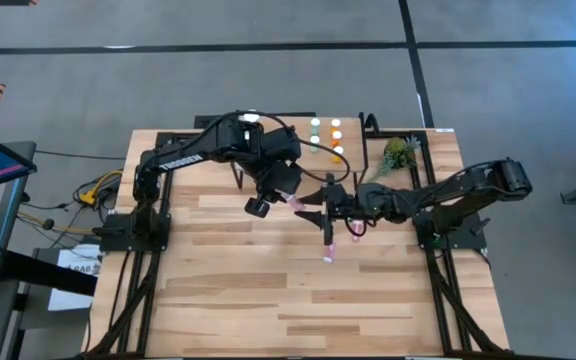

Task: Pick and place medicine bottles onto shelf by color
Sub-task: Put the bottom right pink pill bottle on the shelf

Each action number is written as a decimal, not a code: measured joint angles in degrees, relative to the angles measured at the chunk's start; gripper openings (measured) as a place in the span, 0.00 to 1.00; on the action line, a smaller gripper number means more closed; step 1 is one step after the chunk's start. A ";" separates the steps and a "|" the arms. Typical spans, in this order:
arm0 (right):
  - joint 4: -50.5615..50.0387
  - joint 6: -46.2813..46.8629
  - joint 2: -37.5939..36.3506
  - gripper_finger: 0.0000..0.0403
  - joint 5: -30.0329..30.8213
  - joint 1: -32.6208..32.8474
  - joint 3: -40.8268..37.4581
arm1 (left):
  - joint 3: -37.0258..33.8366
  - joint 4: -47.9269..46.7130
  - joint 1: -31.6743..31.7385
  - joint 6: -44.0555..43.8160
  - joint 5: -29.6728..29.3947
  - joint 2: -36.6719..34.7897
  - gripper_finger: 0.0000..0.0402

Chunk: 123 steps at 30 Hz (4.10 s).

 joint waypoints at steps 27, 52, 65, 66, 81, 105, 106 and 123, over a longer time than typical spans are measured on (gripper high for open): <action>2.12 -4.04 0.02 0.28 0.19 0.36 0.00 | -0.09 2.70 0.97 0.91 6.10 -1.13 0.39; 8.73 -9.27 2.10 0.28 0.28 0.95 0.00 | -0.02 3.47 1.37 2.69 14.04 -3.39 0.39; 10.39 -9.03 2.36 0.28 0.72 0.89 0.00 | -0.09 3.51 1.27 2.40 10.78 -3.37 0.39; 10.51 -8.97 2.36 0.28 0.84 0.89 0.00 | -0.27 3.73 1.27 2.35 10.23 -3.38 0.39; 11.11 -8.57 2.34 0.28 0.90 1.04 0.00 | -1.16 5.28 1.27 2.23 7.41 -3.34 0.33; 3.02 -4.86 2.23 0.43 0.48 -2.37 0.00 | -1.16 4.38 4.37 -2.09 -2.69 -3.28 0.25; 2.35 -4.28 2.23 0.45 0.30 -2.60 0.00 | -1.16 4.34 5.22 -2.38 -3.26 -3.28 0.25; -0.83 -1.97 2.14 0.54 0.44 -4.88 0.00 | -1.07 8.51 24.42 -8.82 -9.09 -3.02 0.31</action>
